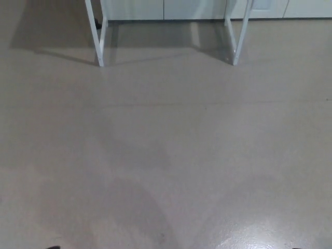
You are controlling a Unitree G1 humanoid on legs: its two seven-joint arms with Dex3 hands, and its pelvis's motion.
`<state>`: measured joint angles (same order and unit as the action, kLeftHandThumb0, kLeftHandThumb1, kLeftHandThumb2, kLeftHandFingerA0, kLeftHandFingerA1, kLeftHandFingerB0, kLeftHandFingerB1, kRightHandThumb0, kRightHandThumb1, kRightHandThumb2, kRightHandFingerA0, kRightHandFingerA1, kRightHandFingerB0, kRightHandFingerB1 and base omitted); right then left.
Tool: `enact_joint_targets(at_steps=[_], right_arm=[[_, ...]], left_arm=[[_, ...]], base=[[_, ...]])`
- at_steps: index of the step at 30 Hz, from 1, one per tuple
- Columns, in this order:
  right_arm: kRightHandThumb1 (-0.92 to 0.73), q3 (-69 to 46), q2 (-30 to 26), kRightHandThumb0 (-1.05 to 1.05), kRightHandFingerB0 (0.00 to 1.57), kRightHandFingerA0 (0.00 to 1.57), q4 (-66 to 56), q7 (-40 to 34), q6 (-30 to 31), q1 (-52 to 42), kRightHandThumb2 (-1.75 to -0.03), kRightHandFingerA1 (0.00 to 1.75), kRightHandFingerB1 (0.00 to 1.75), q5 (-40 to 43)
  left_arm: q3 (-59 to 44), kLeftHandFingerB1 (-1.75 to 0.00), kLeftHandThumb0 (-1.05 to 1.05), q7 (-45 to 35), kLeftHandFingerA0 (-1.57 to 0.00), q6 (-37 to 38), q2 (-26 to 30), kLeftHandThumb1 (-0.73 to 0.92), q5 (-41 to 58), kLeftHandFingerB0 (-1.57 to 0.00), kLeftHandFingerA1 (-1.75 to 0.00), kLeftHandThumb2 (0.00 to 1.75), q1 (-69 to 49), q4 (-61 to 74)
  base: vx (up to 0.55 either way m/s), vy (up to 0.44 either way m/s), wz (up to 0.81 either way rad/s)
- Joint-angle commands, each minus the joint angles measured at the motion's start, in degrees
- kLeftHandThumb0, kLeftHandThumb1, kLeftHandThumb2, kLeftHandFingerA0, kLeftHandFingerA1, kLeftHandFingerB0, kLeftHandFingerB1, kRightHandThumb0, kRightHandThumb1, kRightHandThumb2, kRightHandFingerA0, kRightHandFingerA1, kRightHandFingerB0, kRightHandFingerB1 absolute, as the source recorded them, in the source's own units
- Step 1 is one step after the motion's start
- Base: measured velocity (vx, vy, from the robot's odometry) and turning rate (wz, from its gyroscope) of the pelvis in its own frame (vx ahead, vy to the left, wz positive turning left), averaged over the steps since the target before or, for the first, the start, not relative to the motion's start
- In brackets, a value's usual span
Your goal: The robot walk towards a table in front and pick up a black pencil case on the left hand side and put the pencil case into a small container on the right hand side
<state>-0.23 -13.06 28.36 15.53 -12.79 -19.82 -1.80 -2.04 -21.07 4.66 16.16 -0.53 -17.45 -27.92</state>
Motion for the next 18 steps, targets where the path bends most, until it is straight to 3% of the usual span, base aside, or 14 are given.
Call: enact_joint_targets(at_steps=[1,6,7,8,9,10,11,12,13,14,15,16,17,18], right_arm=[[-0.52,-0.40,-0.51,-0.73,0.10,0.22,0.90,0.08,-2.12,-0.01,-0.82,0.47,0.41,0.32],[-0.51,-0.41,-0.40,-0.71,0.07,0.21,0.07,-0.26,-1.22,0.30,-0.83,0.46,0.40,0.18],[-0.51,-0.53,-0.47,-0.71,0.08,0.20,-0.33,0.17,-0.68,0.44,-0.82,0.46,0.39,0.55],[-0.51,-0.56,-0.55,-0.71,0.08,0.20,-0.46,0.35,-0.52,0.47,-0.83,0.46,0.38,0.69],[-0.51,-0.56,-0.59,-0.71,0.08,0.20,-0.42,0.35,-0.60,0.47,-0.83,0.46,0.38,0.65],[-0.52,-0.47,-0.77,-0.71,0.06,0.19,-0.34,0.30,-0.87,0.71,-0.84,0.46,0.39,0.40],[-0.53,-0.28,-0.96,-0.73,0.09,0.21,-0.40,0.06,-1.03,0.75,-0.83,0.46,0.41,-0.09],[-0.52,-0.06,-1.14,-0.73,0.10,0.23,-0.56,-0.34,-1.02,0.76,-0.83,0.46,0.41,-0.69],[-0.52,0.02,-1.15,-0.73,0.10,0.23,-0.69,-0.57,-0.80,0.75,-0.83,0.46,0.41,-0.80],[-0.52,0.04,-1.21,-0.72,0.11,0.24,-0.28,-0.68,-0.89,1.07,-0.83,0.46,0.41,-0.88],[-0.52,0.07,-1.17,-0.73,0.11,0.24,0.40,-0.76,-1.09,1.49,-0.83,0.46,0.41,-0.93],[-0.52,0.10,-1.13,-0.72,0.11,0.24,0.52,-0.81,-1.12,1.61,-0.83,0.46,0.41,-0.96],[-0.52,0.14,-1.10,-0.72,0.11,0.25,0.42,-0.95,-1.10,1.60,-0.82,0.46,0.41,-1.03],[-0.52,0.15,-1.12,-0.72,0.11,0.25,0.55,-1.07,-1.18,1.64,-0.82,0.46,0.41,-1.09]], left_arm=[[0.15,-0.22,-0.57,-0.51,-0.04,1.03,0.31,0.61,0.43,-0.08,-0.27,0.61,0.36,-0.70],[0.01,-0.23,-0.55,-0.76,-0.04,0.37,0.35,0.60,0.72,-0.08,-0.26,0.61,0.72,0.10],[0.00,-0.27,-0.60,-0.68,-0.05,0.20,0.30,0.46,0.60,-0.06,-0.27,0.81,1.10,-0.16],[0.09,-0.23,-0.57,-0.52,-0.05,0.18,0.33,0.60,0.37,-0.10,-0.25,0.61,1.23,-0.25],[0.18,-0.23,-0.57,-0.35,-0.05,0.24,0.39,0.60,0.12,-0.10,-0.25,0.61,1.23,-0.28],[0.24,-0.29,-0.59,-0.22,-0.02,0.40,0.48,0.45,-0.02,-0.05,-0.29,0.84,1.37,-0.28],[0.24,-0.30,-0.58,-0.21,-0.02,0.61,0.52,0.46,-0.04,-0.03,-0.30,0.84,1.40,-0.36],[0.21,-0.26,-0.59,-0.15,-0.05,0.96,0.57,0.62,-0.06,-0.09,-0.30,0.59,1.43,-0.54],[0.20,-0.26,-0.59,-0.06,-0.05,1.19,0.61,0.62,-0.09,-0.09,-0.30,0.59,1.46,-0.69],[0.28,-0.30,-0.61,0.11,-0.03,1.06,0.61,0.45,-0.22,-0.06,-0.31,0.83,1.42,-0.46],[0.28,-0.28,-0.62,0.06,-0.06,1.05,0.68,0.47,-0.23,-0.07,-0.30,0.80,1.39,-0.29],[0.27,-0.23,-0.58,0.03,-0.08,1.11,0.71,0.61,-0.23,-0.11,-0.26,0.61,1.36,-0.20],[0.24,-0.30,-0.61,0.03,-0.02,1.19,0.70,0.46,-0.20,-0.06,-0.31,0.83,1.34,-0.13],[0.22,-0.30,-0.61,0.02,-0.02,1.18,0.68,0.46,-0.15,-0.06,-0.31,0.83,1.34,-0.08]], base=[[0.04,-0.171,0.06],[0.05,-0.317,0.35],[0.14,-0.602,0.40],[0.12,-0.557,0.15],[0.17,-0.251,-0.25],[0.19,-0.215,-0.06],[0.21,-0.159,0.19],[0.20,-0.129,0.25],[0.22,-0.090,0.12],[0.28,-0.024,-0.02],[0.26,0.037,-0.02],[0.26,0.078,-0.12],[0.28,0.114,-0.14],[0.29,0.160,-0.16]])
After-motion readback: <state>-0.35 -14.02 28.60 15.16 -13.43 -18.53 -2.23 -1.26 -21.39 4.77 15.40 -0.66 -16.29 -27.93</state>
